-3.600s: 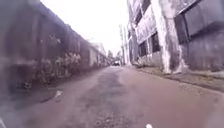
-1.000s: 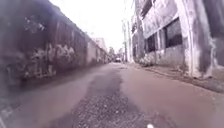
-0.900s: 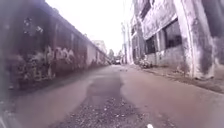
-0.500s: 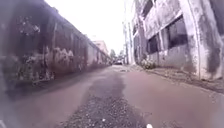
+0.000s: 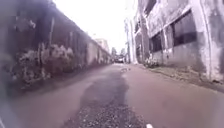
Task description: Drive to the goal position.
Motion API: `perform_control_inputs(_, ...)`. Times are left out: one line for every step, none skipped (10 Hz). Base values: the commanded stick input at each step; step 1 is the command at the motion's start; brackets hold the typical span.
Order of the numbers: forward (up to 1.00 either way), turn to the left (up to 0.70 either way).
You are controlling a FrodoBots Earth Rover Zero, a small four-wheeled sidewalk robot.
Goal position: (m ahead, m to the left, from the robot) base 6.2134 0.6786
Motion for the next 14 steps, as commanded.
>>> perform_control_inputs(0.60,0.00)
perform_control_inputs(0.60,0.00)
perform_control_inputs(0.60,0.00)
perform_control_inputs(0.60,0.00)
perform_control_inputs(0.60,0.00)
perform_control_inputs(0.60,0.00)
perform_control_inputs(0.60,0.00)
perform_control_inputs(0.60,0.00)
perform_control_inputs(0.60,0.00)
perform_control_inputs(0.60,0.00)
perform_control_inputs(0.60,0.00)
perform_control_inputs(0.60,0.00)
perform_control_inputs(0.60,0.00)
perform_control_inputs(0.60,0.00)
